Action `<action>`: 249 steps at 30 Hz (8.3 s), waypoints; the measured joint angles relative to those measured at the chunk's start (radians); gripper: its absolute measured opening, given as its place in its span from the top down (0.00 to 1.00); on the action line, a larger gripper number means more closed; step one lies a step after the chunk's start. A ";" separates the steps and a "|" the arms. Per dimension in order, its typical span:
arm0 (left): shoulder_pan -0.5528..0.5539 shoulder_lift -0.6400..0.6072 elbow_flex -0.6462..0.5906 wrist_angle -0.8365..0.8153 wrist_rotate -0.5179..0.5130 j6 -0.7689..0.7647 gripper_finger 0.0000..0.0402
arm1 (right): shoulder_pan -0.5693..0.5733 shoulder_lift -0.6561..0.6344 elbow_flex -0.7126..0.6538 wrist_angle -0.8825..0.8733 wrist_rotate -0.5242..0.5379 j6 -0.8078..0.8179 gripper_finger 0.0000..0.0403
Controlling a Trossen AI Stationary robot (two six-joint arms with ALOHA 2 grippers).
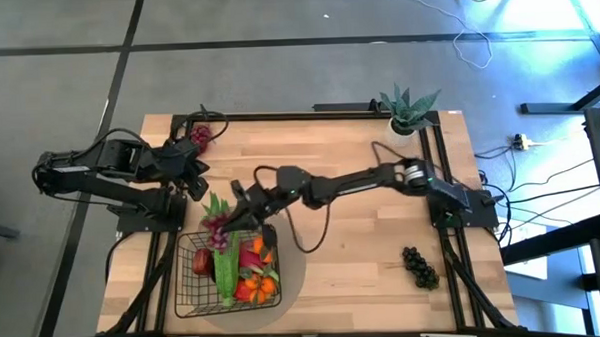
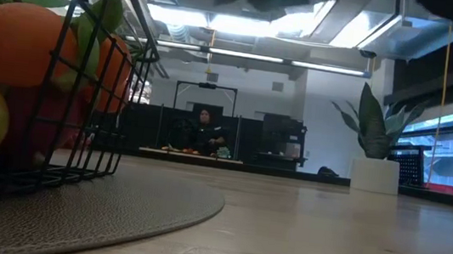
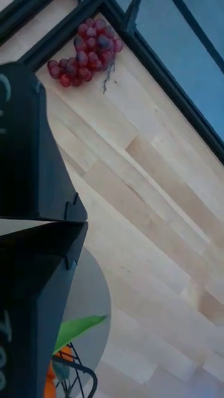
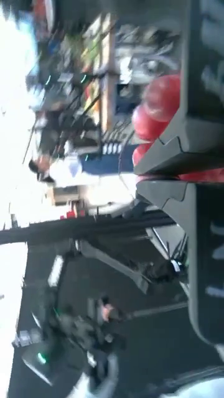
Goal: Build produce basket
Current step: Put the right violet grapes into the black wire basket, then put the violet grapes into the black wire basket
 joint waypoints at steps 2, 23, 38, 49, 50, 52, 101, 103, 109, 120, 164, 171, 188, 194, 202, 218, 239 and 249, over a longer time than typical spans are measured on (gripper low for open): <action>0.000 0.000 0.000 0.000 0.000 0.000 1.00 | 0.008 0.074 0.097 -0.002 -0.056 -0.040 1.00; 0.001 0.000 0.000 -0.001 -0.005 0.000 1.00 | 0.036 0.404 0.441 -0.081 -0.114 -0.186 1.00; 0.001 0.000 0.000 -0.001 -0.005 0.000 1.00 | 0.066 0.404 0.440 -0.173 -0.024 -0.318 0.93; 0.001 0.000 0.000 -0.021 -0.005 -0.018 1.00 | 0.065 0.399 0.469 -0.159 -0.029 -0.292 0.75; 0.001 0.000 0.000 -0.037 -0.005 -0.036 1.00 | 0.061 0.397 0.476 -0.158 -0.039 -0.290 0.75; 0.001 0.000 0.000 -0.069 -0.013 -0.082 1.00 | 0.052 0.386 0.490 -0.162 -0.075 -0.290 0.75; 0.809 0.430 0.000 -0.032 0.155 -0.256 0.77 | -0.321 -0.368 0.495 -1.653 0.579 -0.526 0.98; 0.861 0.483 0.000 0.030 0.193 -0.228 0.77 | -0.339 -0.372 0.495 -1.684 0.579 -0.526 0.98; 0.990 0.618 0.000 0.071 0.178 -0.142 0.77 | -0.374 -0.373 0.495 -1.718 0.577 -0.532 0.98; 1.048 0.794 0.000 0.131 0.160 -0.112 0.77 | -0.420 -0.373 0.494 -1.732 0.577 -0.556 0.98; 1.016 0.874 0.000 0.154 0.054 0.246 1.00 | -0.480 -0.373 0.494 -1.760 0.577 -0.580 0.98; 0.944 0.683 0.000 0.073 0.049 0.280 1.00 | -0.480 -0.373 0.494 -1.771 0.577 -0.587 0.98; 0.498 0.136 0.000 -0.255 0.148 -0.024 1.00 | -0.480 -0.375 0.494 -1.785 0.577 -0.594 0.98; 0.357 0.024 0.000 -0.261 0.228 -0.009 1.00 | -0.480 -0.376 0.494 -1.785 0.567 -0.555 0.98; 0.267 -0.149 0.000 -0.227 0.383 0.015 1.00 | -0.480 -0.376 0.494 -1.786 0.542 -0.525 0.98; 0.255 -0.308 0.001 -0.002 1.004 0.098 1.00 | -0.486 -0.361 0.471 -1.815 0.484 -0.530 0.98; 0.090 0.041 -0.010 0.031 1.254 0.282 1.00 | -0.497 -0.362 0.471 -1.972 -0.121 -0.660 1.00; -0.107 0.182 -0.124 0.031 1.174 0.264 1.00 | -0.497 -0.362 0.471 -1.971 -0.121 -0.665 1.00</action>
